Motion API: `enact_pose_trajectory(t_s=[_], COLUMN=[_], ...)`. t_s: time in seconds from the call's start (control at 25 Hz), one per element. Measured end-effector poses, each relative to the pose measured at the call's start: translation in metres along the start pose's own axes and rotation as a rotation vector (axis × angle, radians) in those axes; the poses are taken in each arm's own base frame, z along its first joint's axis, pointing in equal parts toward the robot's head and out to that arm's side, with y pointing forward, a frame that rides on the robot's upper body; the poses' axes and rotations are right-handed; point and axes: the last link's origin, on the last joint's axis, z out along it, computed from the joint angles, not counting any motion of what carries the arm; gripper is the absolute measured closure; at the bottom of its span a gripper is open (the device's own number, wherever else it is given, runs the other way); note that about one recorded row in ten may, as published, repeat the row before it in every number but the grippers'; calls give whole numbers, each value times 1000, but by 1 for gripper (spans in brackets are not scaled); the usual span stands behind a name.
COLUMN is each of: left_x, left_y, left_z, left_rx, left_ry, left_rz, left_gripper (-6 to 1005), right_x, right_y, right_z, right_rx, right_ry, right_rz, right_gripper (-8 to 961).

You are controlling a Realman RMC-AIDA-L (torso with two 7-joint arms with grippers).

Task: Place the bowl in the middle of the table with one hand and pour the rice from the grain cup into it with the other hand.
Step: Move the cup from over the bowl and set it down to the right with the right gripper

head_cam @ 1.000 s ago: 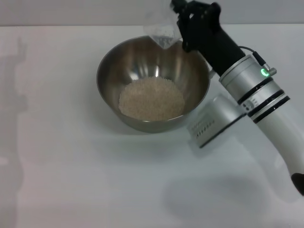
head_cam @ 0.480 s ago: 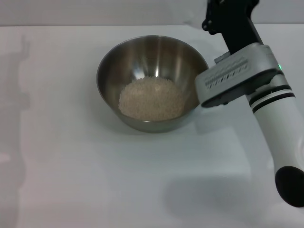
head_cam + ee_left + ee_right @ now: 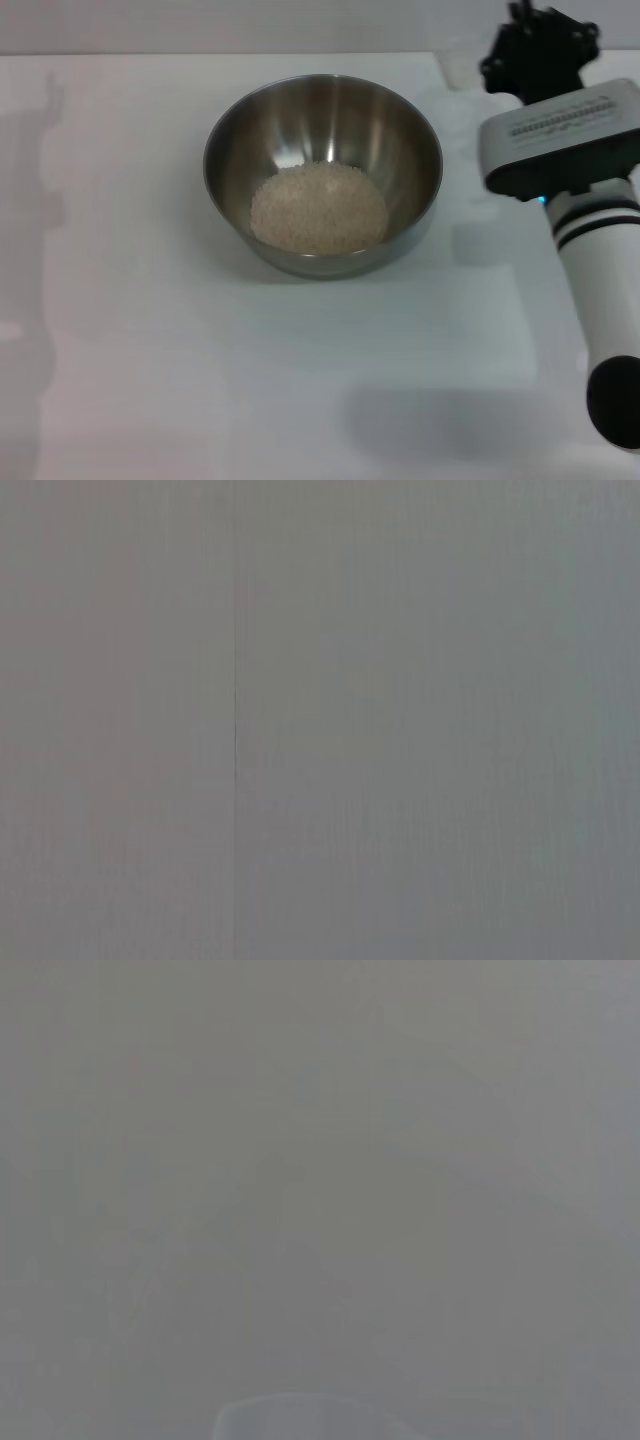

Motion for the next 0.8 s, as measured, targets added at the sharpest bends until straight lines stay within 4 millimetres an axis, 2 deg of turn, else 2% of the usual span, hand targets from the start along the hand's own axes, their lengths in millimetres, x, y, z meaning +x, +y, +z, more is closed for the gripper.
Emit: enact_pose_trajectory(t_s=[0.28, 0.8], left_x=[0, 0], left_y=[-1, 3], left_z=[1, 3], left_rx=[0, -10], left_ry=[0, -13], left_rz=[2, 8], left_gripper=[207, 207], right_x=[37, 63], right_y=[-28, -39], right_z=[-21, -35], right_rx=[144, 198], right_ry=[176, 249], right_rz=[98, 253], right_gripper=[948, 948])
